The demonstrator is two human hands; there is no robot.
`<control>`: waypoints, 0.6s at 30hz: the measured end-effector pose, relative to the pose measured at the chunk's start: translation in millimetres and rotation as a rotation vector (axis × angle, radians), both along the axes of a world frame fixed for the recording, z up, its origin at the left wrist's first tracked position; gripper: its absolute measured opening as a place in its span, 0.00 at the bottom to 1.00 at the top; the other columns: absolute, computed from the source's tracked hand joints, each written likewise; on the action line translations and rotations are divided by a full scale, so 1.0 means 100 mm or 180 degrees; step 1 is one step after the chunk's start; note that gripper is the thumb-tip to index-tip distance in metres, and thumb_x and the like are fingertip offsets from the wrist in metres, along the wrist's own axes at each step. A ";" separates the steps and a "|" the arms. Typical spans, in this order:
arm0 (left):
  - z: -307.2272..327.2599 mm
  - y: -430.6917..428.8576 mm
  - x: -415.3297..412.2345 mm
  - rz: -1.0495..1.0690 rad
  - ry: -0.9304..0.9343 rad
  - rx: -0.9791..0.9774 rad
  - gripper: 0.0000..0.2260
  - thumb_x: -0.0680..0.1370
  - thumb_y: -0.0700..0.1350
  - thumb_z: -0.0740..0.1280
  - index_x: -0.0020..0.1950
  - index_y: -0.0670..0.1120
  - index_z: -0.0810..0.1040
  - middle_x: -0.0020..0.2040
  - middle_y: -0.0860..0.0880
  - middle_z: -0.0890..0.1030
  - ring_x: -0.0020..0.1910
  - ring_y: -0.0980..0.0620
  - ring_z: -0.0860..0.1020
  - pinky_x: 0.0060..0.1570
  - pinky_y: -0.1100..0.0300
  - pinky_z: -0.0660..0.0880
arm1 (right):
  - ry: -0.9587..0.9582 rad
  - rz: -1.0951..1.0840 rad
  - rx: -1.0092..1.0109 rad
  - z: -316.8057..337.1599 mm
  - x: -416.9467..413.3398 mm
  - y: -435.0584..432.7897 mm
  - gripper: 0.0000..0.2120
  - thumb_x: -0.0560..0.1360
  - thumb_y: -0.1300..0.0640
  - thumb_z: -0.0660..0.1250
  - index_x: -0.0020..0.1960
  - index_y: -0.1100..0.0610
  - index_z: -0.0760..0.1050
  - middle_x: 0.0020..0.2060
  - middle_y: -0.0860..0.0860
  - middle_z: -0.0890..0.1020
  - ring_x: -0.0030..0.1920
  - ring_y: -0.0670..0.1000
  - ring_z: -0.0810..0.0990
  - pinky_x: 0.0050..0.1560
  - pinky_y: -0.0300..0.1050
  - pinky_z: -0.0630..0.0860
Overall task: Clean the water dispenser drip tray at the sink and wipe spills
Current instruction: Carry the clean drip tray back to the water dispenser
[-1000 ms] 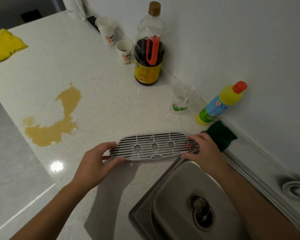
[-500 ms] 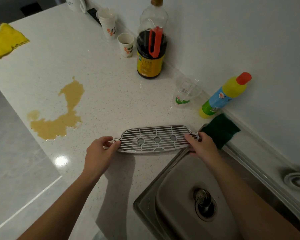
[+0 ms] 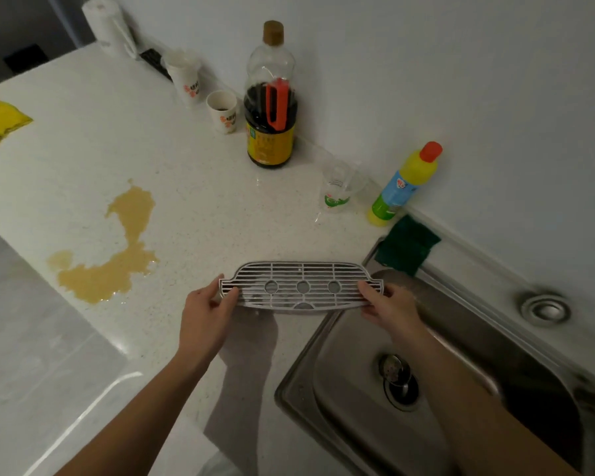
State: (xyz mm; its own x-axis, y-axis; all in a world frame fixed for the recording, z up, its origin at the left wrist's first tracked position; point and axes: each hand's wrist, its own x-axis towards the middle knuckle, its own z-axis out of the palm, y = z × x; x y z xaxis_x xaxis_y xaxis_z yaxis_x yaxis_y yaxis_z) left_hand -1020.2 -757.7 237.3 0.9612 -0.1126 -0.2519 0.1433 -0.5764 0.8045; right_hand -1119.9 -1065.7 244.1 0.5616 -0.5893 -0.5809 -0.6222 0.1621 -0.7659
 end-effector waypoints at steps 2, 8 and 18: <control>0.09 0.05 -0.08 0.0153 0.0311 -0.0515 0.19 0.84 0.50 0.65 0.76 0.50 0.75 0.64 0.53 0.83 0.58 0.56 0.82 0.59 0.55 0.79 | -0.0093 -0.0108 0.0055 0.11 -0.19 0.11 0.08 0.76 0.49 0.76 0.52 0.49 0.82 0.45 0.48 0.89 0.47 0.50 0.88 0.49 0.47 0.85; 0.35 0.30 -0.41 0.0698 0.1175 -0.1680 0.17 0.85 0.45 0.65 0.73 0.52 0.77 0.53 0.49 0.88 0.55 0.45 0.85 0.48 0.52 0.82 | -0.0410 -0.0323 0.0374 0.36 -0.80 0.45 0.08 0.80 0.55 0.72 0.58 0.55 0.81 0.48 0.52 0.89 0.50 0.54 0.88 0.55 0.52 0.84; 0.71 1.63 -1.43 0.1501 0.0688 -0.1770 0.09 0.83 0.45 0.66 0.55 0.54 0.85 0.45 0.53 0.86 0.45 0.51 0.82 0.46 0.53 0.79 | -0.0644 0.0132 0.1250 0.28 -1.28 1.52 0.09 0.77 0.57 0.75 0.55 0.59 0.83 0.45 0.55 0.89 0.41 0.52 0.88 0.41 0.46 0.84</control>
